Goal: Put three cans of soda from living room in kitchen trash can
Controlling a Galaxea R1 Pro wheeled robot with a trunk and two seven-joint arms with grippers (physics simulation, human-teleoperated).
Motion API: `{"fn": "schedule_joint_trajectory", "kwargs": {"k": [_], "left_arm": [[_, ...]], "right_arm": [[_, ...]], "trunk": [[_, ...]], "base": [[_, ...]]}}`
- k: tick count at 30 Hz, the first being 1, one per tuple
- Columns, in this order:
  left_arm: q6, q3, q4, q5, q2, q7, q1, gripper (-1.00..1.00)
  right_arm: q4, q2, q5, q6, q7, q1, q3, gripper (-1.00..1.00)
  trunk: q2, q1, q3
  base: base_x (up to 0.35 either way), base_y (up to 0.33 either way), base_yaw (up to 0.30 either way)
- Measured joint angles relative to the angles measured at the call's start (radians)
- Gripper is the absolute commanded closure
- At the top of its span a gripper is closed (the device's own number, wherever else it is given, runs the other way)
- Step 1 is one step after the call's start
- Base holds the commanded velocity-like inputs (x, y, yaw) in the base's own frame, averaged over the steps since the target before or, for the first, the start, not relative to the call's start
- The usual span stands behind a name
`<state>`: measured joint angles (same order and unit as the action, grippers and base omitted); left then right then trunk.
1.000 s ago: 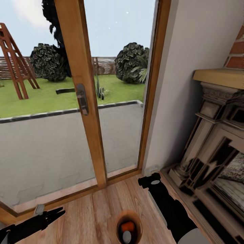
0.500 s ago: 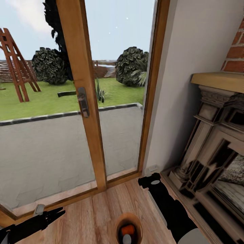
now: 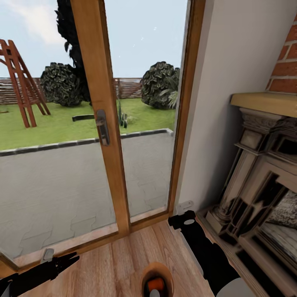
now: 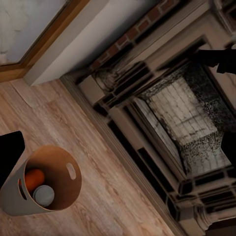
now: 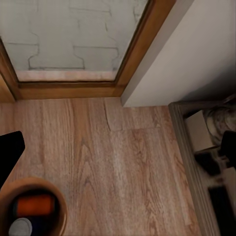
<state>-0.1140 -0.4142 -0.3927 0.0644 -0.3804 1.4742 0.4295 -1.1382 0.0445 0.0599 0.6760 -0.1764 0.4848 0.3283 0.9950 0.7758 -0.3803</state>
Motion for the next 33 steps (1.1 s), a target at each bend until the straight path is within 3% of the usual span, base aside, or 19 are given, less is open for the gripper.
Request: {"fn": "schedule_joint_trajectory", "kwargs": {"k": [9,13,17,21,25,26,27,28,32,33], "left_arm": [[-0.001,-0.003,0.002,-0.001,0.000,-0.007,0.000,-1.00],[-0.001,-0.003,0.008,-0.003,0.001,-0.009,0.000,-1.00],[-0.001,-0.003,0.052,-0.006,0.000,-0.015,0.000,-1.00],[0.027,0.000,0.146,-0.008,-0.008,-0.038,0.000,-1.00],[0.108,0.005,0.245,-0.018,-0.022,-0.050,-0.002,-1.00],[0.131,0.008,0.267,-0.026,-0.025,-0.051,-0.002,-1.00],[0.191,0.028,0.310,-0.084,-0.031,-0.054,-0.005,-1.00],[0.207,0.028,0.320,-0.110,-0.033,-0.055,-0.006,-1.00],[0.241,0.039,0.342,-0.224,-0.036,-0.056,-0.012,-1.00],[0.249,0.044,0.347,-0.275,-0.037,-0.056,-0.016,-1.00]], "right_arm": [[0.006,-0.001,0.002,0.000,-0.001,0.000,-0.004,-1.00],[0.055,-0.004,0.003,-0.001,-0.001,-0.002,-0.008,-1.00],[0.220,-0.006,0.002,-0.053,-0.001,-0.003,-0.011,-1.00],[0.459,-0.006,0.002,-0.221,-0.003,-0.003,-0.011,-1.00],[0.693,-0.006,0.000,-0.380,-0.002,-0.003,-0.012,-1.00],[0.742,-0.006,-0.001,-0.405,-0.001,-0.003,-0.012,-1.00],[0.845,-0.007,-0.010,-0.455,0.014,-0.006,-0.013,-1.00],[0.882,-0.008,-0.016,-0.467,0.024,-0.009,-0.014,-1.00],[0.947,-0.013,-0.050,-0.492,0.105,-0.027,-0.015,-1.00],[0.967,-0.022,-0.070,-0.498,0.164,-0.034,-0.015,-1.00]], "trunk": [[0.000,0.000,0.011],[0.000,0.000,0.011],[0.000,0.000,0.012],[0.000,0.000,0.012],[0.000,0.000,0.012],[0.000,0.000,0.012],[0.000,0.000,0.012],[0.000,0.000,0.012],[0.000,0.000,0.012],[0.000,0.000,0.012]], "base": [[0.000,0.000,0.000],[0.000,0.000,0.000],[0.000,0.000,0.000],[0.000,0.000,0.000],[0.000,0.000,0.000],[0.000,0.000,0.000],[0.000,0.000,0.000],[0.000,0.000,0.000],[0.000,0.000,0.000],[0.000,0.000,0.000]]}}
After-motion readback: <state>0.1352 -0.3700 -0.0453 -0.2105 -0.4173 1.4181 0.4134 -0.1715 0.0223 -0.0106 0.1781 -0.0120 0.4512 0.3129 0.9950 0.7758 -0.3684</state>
